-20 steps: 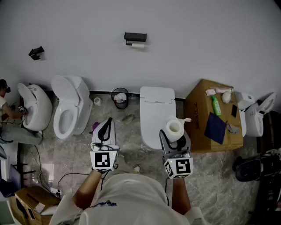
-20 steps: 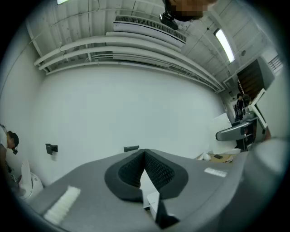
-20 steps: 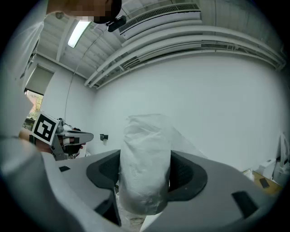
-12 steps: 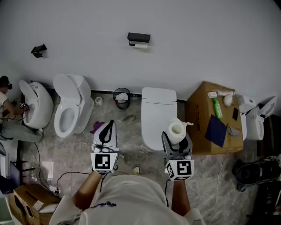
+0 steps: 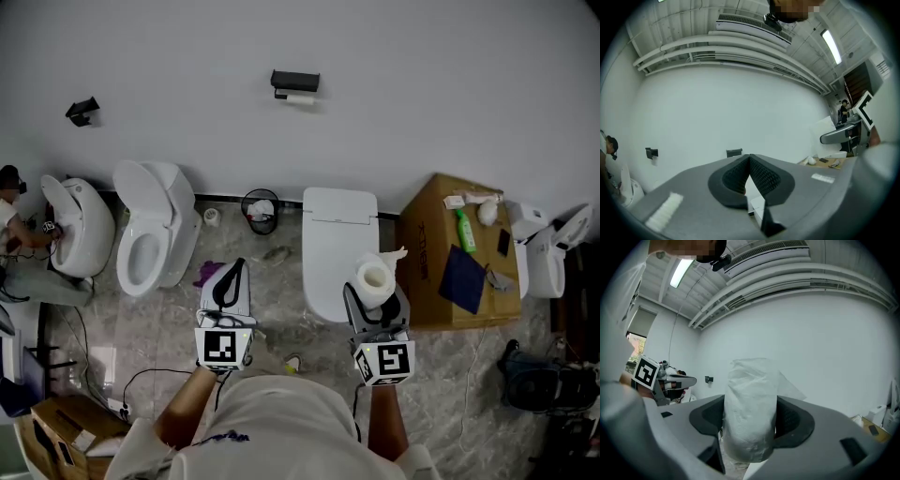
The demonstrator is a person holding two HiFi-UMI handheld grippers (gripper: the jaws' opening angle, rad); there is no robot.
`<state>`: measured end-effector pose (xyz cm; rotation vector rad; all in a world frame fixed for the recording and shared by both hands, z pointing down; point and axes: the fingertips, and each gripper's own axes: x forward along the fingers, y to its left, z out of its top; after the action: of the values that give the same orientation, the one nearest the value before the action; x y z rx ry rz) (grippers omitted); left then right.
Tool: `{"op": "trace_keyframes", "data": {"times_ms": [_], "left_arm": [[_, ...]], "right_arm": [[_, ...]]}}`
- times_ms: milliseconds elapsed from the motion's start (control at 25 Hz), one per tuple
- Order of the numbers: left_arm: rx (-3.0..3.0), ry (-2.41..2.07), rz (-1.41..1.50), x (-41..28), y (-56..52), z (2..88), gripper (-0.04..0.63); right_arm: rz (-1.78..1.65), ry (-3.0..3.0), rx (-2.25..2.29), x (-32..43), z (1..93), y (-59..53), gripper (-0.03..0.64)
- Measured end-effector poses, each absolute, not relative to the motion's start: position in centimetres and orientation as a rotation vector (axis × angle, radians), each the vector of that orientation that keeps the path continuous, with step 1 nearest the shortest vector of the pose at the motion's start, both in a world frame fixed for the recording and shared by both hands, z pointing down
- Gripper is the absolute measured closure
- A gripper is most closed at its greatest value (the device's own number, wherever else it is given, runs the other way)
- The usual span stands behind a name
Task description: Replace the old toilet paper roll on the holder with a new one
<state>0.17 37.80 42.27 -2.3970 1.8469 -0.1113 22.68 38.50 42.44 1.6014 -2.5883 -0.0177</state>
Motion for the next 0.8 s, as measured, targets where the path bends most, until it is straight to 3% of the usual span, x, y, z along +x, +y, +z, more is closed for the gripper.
{"op": "trace_keyframes", "data": {"times_ms": [800], "left_arm": [[-2.435,1.848,-0.114,-2.9,32.2,42.3,0.594]], "right_arm": [[0.064,-2.558,1.615,19.7,43.5,32.8,0.327]]}}
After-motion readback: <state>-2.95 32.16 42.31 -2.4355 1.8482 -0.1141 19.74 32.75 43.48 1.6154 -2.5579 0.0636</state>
